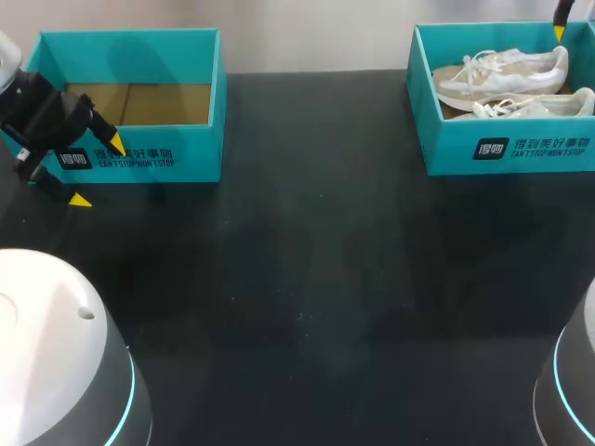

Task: Take the shoe out of the shoebox, open the shoe tongue, remove and reinsert the insole, then place the shoe into the shoebox

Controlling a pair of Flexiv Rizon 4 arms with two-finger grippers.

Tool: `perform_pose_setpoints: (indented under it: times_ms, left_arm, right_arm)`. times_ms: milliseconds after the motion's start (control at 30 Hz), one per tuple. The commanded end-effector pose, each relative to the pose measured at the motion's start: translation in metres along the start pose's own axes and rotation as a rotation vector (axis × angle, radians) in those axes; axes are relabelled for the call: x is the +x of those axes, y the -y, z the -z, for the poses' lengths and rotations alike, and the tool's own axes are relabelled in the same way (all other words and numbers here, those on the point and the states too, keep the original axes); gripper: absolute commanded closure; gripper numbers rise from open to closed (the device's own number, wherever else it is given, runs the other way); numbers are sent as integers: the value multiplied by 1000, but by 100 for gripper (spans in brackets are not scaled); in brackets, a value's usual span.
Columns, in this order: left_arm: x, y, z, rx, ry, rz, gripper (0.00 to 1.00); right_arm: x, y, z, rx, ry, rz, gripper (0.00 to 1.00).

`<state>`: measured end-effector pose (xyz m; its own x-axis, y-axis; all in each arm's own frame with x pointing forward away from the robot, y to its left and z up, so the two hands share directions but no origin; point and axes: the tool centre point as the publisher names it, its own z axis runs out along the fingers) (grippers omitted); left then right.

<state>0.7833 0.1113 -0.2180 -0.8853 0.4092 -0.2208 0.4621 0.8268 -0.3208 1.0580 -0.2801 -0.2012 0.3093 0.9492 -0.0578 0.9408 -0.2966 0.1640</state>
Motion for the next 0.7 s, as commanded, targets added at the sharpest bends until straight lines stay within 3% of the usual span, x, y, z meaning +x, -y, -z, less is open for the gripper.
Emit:
perform_pose_setpoints:
  times_ms: [33,267,500,700]
  left_arm:
    - [0,0,0,-4,-1,0,0]
    - [-3,1,23,-14,-1,102,0]
    - [-14,-9,52,-182,-26,404,0]
    - [-23,-33,59,-303,-23,702,0]
  right_arm:
    - [1,32,7,-72,6,-5,0]
    - [6,56,19,-62,37,-23,0]
    - [10,84,21,-24,53,-41,0]
    - [17,105,13,31,75,-52,0]
